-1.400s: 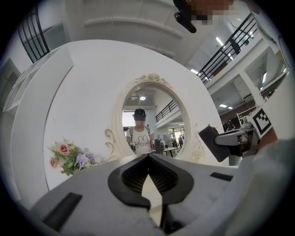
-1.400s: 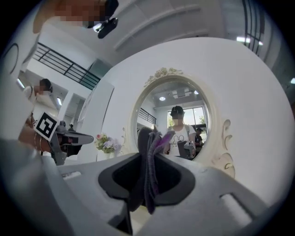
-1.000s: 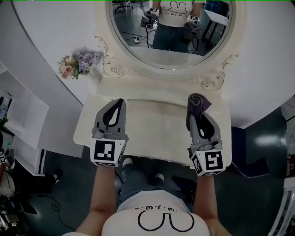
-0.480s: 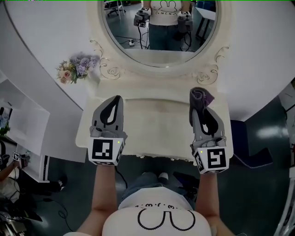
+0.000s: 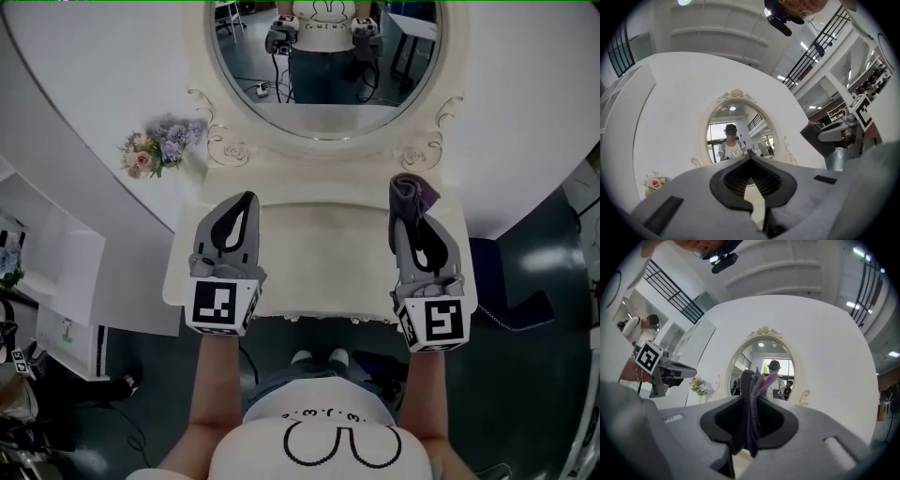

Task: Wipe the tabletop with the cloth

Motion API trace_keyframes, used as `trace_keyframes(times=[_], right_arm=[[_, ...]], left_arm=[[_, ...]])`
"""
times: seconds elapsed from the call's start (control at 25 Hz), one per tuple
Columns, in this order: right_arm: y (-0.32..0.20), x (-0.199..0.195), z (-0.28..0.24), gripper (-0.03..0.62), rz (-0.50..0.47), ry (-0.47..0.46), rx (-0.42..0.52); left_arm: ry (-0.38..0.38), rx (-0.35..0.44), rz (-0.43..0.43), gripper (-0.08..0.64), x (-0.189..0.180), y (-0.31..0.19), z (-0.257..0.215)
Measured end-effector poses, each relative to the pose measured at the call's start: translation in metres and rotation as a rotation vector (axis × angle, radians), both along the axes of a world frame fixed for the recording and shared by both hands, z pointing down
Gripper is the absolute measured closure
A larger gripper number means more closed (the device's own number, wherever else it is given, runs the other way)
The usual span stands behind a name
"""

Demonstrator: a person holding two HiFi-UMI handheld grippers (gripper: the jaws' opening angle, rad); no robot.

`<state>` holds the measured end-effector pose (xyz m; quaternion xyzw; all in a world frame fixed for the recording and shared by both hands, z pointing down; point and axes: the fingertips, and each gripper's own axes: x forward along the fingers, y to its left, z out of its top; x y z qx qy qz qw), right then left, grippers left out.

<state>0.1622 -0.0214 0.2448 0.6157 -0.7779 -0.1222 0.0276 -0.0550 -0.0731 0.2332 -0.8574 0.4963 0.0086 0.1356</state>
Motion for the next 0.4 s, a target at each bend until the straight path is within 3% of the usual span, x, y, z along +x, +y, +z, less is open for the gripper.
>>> trace_keyframes(times=[0.4], right_arm=[[0.01, -0.008, -0.006, 0.512, 0.0, 0.029, -0.002]], left_arm=[[0.038, 0.008, -0.016, 0.561, -0.013, 0.009, -0.002]])
